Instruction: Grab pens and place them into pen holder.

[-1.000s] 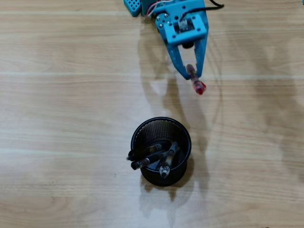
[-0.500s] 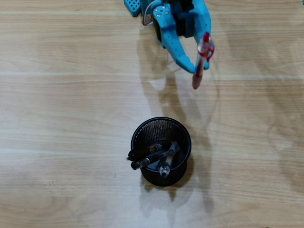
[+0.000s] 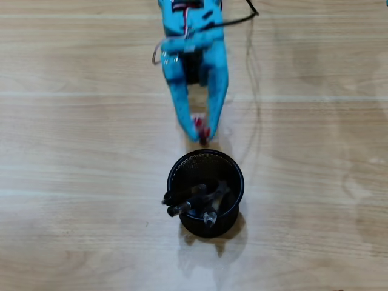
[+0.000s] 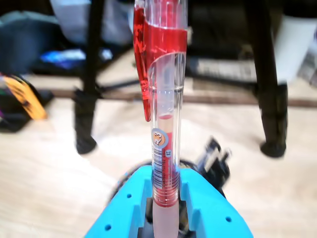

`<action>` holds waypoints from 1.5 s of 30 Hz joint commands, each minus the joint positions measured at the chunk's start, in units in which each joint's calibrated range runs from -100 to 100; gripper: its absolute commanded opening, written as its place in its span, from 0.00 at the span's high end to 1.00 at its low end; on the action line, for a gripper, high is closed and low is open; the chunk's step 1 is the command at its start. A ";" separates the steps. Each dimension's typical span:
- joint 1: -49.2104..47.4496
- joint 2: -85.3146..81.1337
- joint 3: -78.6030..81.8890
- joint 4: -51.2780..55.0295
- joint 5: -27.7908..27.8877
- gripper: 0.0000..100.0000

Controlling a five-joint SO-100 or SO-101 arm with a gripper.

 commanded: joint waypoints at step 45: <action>-4.59 -52.81 48.21 -0.59 14.43 0.98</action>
